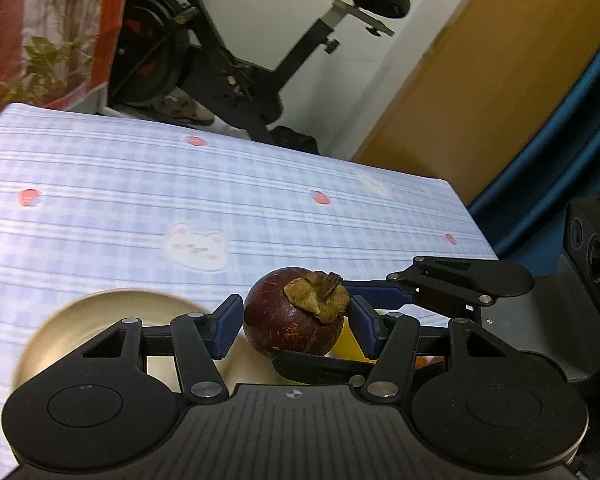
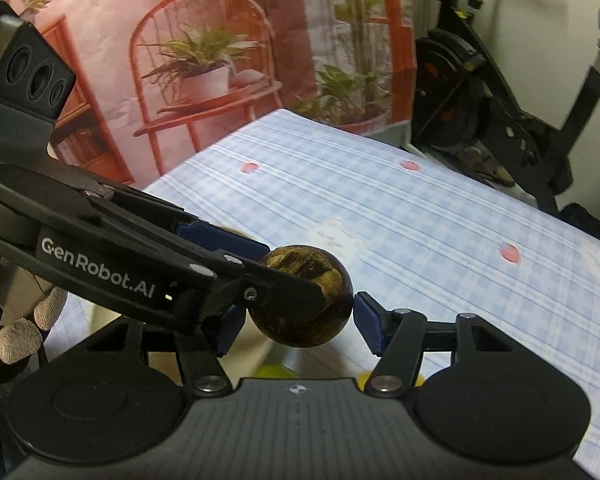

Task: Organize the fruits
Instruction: 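Carry the mangosteen with the left gripper and lower it onto the cream plate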

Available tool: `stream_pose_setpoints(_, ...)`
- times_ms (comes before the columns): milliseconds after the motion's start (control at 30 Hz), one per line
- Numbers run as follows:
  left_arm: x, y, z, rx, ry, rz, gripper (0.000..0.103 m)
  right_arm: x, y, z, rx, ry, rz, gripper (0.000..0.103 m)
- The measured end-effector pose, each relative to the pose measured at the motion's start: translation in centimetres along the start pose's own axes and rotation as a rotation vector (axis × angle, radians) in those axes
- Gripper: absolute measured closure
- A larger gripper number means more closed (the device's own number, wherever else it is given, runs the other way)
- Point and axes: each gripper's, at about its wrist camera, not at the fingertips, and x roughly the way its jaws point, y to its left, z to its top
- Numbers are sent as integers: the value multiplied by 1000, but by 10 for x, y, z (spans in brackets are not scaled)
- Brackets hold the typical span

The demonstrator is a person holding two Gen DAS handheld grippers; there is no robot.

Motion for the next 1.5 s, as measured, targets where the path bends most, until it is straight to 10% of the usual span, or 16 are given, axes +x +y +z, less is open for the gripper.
stream_pose_setpoints(633, -25, 89, -25, -148, -7, 112, 41, 90, 69, 27, -138, 100, 103, 41)
stream_pose_setpoints(1500, -20, 81, -23, -97, -55, 209, 34, 98, 72, 21, -165, 58, 14, 34)
